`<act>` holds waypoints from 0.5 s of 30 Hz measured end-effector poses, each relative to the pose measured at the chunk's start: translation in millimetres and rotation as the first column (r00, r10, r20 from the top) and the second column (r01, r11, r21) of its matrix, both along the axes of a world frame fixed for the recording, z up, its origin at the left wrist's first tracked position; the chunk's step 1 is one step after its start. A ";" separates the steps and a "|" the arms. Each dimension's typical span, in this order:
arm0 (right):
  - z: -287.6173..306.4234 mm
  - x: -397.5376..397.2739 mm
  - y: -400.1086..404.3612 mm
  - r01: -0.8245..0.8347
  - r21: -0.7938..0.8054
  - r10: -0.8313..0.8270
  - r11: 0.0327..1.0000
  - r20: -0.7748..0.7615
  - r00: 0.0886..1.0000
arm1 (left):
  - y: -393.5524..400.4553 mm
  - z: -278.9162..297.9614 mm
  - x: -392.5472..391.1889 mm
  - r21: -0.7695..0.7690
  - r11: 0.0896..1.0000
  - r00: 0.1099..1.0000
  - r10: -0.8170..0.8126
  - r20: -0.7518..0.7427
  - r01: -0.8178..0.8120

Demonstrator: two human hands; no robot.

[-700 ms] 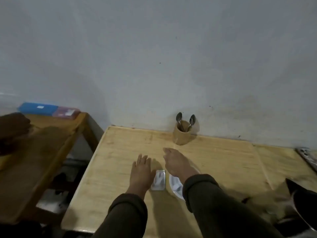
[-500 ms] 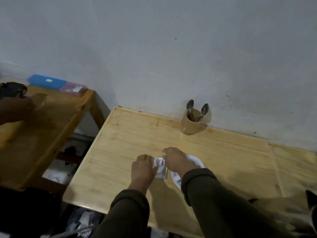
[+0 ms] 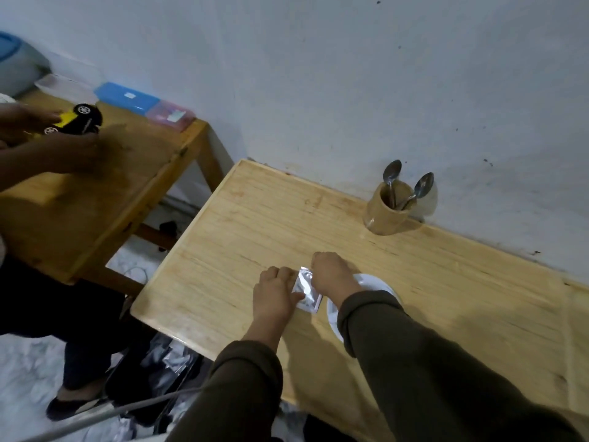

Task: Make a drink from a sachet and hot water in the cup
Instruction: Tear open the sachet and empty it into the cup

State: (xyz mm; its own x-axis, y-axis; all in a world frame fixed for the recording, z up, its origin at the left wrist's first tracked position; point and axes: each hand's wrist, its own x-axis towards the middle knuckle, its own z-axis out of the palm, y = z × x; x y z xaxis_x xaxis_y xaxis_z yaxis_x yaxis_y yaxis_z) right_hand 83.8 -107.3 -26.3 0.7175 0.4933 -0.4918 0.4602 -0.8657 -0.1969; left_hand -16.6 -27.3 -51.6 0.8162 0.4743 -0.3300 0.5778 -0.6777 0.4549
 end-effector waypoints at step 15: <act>102.2 27.0 -7.0 0.217 0.367 -0.192 0.905 -0.104 0.976 | 29.2 71.5 28.8 -0.502 0.864 0.965 0.108 0.241 0.029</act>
State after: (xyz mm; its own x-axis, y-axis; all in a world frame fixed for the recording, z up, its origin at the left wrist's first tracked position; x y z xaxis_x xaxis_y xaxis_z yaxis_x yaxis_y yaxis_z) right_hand 110.7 -114.3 75.9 0.7956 0.4959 -0.3480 0.2567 -0.7963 -0.5477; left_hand 12.2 1.9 19.9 0.8873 0.3361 -0.3158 0.4187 -0.3001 0.8571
